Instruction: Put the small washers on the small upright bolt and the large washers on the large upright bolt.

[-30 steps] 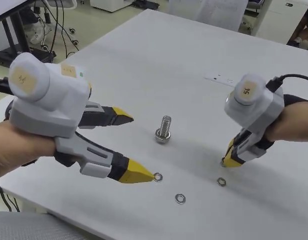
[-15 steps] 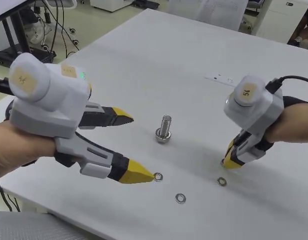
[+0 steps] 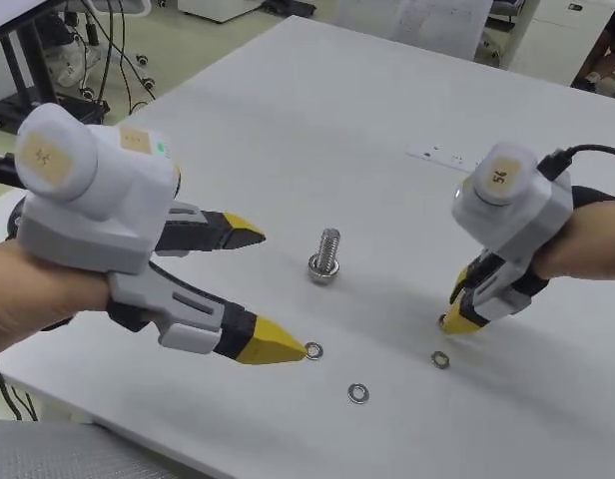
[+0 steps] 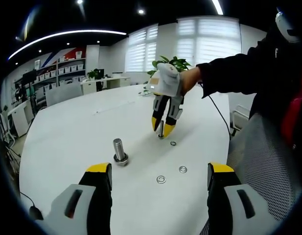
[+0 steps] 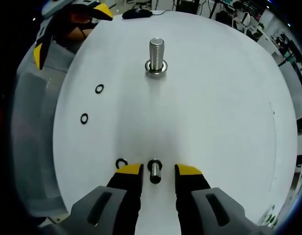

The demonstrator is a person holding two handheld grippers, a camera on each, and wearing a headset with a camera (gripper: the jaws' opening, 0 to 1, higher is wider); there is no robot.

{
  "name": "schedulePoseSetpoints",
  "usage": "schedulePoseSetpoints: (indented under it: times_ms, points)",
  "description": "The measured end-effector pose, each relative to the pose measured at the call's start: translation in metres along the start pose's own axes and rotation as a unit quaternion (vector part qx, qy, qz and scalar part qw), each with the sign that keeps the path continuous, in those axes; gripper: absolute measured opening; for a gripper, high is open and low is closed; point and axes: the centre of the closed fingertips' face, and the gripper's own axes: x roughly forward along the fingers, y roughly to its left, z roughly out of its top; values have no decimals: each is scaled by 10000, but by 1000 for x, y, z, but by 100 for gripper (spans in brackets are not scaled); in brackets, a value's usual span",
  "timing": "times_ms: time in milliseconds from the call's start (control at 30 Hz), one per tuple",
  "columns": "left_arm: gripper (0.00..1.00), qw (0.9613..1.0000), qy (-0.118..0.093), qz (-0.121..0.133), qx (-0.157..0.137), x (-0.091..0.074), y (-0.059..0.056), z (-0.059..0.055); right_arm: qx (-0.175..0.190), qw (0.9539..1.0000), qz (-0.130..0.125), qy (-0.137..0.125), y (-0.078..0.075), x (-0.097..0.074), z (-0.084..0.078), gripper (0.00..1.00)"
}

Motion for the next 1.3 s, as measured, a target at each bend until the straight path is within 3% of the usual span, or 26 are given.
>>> schedulePoseSetpoints:
  times_ms: [733,1300]
  points:
    - [79,10000,-33,-14,34,0,-2,2,290,9991,-257,-168,-2,-26,-24,30]
    - [79,10000,-47,2,60,0,-2,4,240,9997,-61,-84,28,-18,-33,30]
